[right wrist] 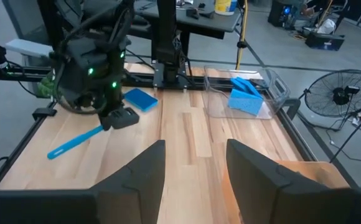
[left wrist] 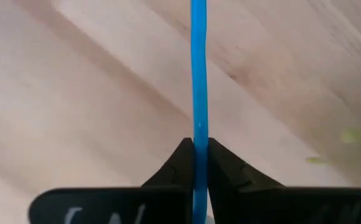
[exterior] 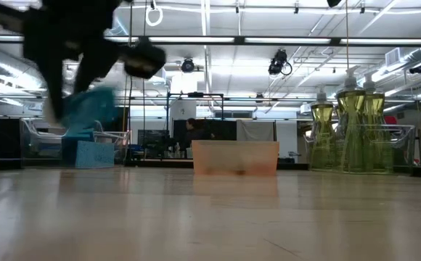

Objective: Pick & Place Kitchen Sink Supplies
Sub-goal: Put the blue dish brush into the orange bin

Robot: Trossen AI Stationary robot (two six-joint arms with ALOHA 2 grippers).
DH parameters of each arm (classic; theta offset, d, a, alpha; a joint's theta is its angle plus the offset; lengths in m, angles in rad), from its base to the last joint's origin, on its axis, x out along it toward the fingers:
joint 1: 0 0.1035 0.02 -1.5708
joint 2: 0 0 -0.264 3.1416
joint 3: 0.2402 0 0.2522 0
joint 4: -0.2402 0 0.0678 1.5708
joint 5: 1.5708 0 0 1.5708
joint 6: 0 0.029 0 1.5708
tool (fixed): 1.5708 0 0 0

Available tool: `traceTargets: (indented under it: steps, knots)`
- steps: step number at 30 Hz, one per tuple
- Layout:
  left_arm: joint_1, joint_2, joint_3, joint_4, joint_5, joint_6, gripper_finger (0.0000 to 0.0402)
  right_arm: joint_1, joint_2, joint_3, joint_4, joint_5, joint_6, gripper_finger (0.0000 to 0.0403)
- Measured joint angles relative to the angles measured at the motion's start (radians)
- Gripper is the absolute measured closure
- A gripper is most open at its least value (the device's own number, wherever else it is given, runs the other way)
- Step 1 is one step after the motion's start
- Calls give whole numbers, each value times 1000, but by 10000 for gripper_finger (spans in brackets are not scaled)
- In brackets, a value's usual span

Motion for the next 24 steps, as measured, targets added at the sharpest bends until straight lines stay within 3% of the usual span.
traceTargets:
  steps: [12, 24]
  knots:
    - [240, -97, 130, -143, -49, 125, 380, 0, 0, 0, 4, 75, 1, 232]
    - [526, -117, 229, -95, -82, 157, 380, 0, 0, 0, -5, 140, 8, 232]
